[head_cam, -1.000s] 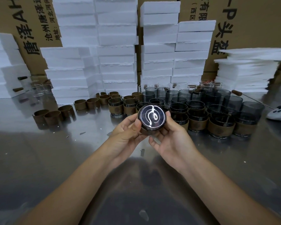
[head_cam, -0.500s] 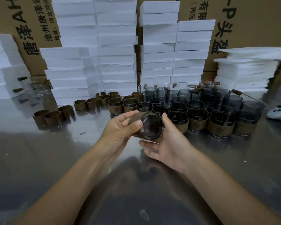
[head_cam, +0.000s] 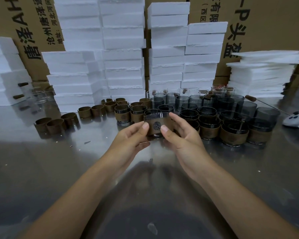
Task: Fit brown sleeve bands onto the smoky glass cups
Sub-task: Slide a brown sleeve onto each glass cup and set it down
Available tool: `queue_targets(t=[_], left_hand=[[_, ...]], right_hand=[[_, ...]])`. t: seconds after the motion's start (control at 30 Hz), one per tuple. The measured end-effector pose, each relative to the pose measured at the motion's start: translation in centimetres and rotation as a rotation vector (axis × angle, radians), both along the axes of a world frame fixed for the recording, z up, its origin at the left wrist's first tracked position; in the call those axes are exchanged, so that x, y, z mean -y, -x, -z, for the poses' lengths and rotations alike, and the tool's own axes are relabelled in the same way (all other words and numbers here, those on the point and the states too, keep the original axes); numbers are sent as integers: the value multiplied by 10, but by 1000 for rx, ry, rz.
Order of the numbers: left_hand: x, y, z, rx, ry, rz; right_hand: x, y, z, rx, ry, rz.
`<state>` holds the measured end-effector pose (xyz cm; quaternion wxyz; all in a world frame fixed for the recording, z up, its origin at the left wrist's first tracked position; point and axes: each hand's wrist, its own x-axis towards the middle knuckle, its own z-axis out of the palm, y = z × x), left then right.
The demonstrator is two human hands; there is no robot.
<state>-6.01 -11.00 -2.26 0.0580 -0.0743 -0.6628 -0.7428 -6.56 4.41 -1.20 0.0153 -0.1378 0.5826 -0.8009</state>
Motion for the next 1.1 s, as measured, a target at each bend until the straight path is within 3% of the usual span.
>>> queue_targets(t=[0.27, 0.5, 0.6, 0.9, 1.1], left_hand=[[3, 4, 8, -82, 70, -93], [12, 5, 12, -167, 454, -30], [12, 6, 18, -168, 537, 45], [6, 7, 17, -83, 539, 4], [0, 4, 16, -243, 511, -357]], right_hand=[[2, 6, 6, -101, -167, 36], [-7, 10, 20, -439, -926, 261], [-8, 11, 23, -578, -1148, 358], [-7, 17, 21, -570, -1411, 381], [-6, 21, 22, -551, -1532, 429]])
